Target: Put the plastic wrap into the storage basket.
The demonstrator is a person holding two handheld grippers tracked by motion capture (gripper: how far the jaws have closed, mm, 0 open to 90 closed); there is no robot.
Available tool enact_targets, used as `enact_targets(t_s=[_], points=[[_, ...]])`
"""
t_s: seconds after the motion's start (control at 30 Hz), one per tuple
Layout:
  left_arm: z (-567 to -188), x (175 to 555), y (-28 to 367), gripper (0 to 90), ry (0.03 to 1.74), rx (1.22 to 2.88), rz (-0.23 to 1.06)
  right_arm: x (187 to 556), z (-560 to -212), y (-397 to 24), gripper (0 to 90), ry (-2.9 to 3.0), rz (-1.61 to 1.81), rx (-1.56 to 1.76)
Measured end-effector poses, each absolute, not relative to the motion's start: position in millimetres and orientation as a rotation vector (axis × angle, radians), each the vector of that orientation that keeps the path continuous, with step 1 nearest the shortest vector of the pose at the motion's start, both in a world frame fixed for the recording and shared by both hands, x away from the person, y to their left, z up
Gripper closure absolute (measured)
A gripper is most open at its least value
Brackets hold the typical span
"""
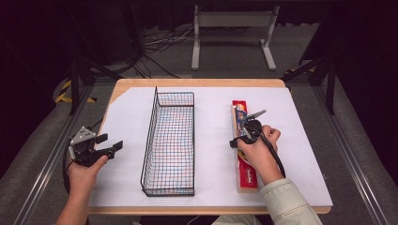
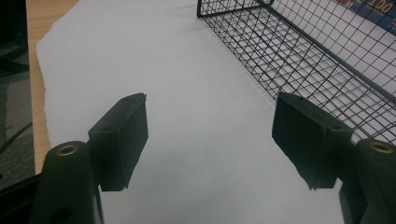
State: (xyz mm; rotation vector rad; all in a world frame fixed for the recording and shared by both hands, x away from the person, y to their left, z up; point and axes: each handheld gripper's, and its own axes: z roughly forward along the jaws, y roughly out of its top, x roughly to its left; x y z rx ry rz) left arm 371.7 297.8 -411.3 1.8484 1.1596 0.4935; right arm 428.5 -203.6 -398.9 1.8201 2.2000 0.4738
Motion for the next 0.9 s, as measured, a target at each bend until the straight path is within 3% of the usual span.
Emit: enact_targets(t_s=[0.17, 0.3, 0.37, 0.6, 0.9], points=[[-411, 372, 297, 27.4, 1.158, 1.849, 0.49, 432, -406, -201, 10.9, 2.194, 0.417, 1.831], [-412, 372, 296, 27.4, 1.158, 1.849, 0.493, 433, -410, -197, 17.0, 2.153, 0.388, 1.895], [-411, 370, 295, 27.4, 1.15, 1.853, 0.489, 434, -411, -196, 24.6, 2.156, 0.37, 1.92], [-412, 358, 296, 27.4, 1.143, 1.855, 0.49, 436, -413, -190, 34.2, 2.148, 0.302, 1.962], [-409, 333, 301, 27.4, 1.146, 1.836, 0.495, 436, -411, -184, 38.4, 2.073, 0.263, 2.024]])
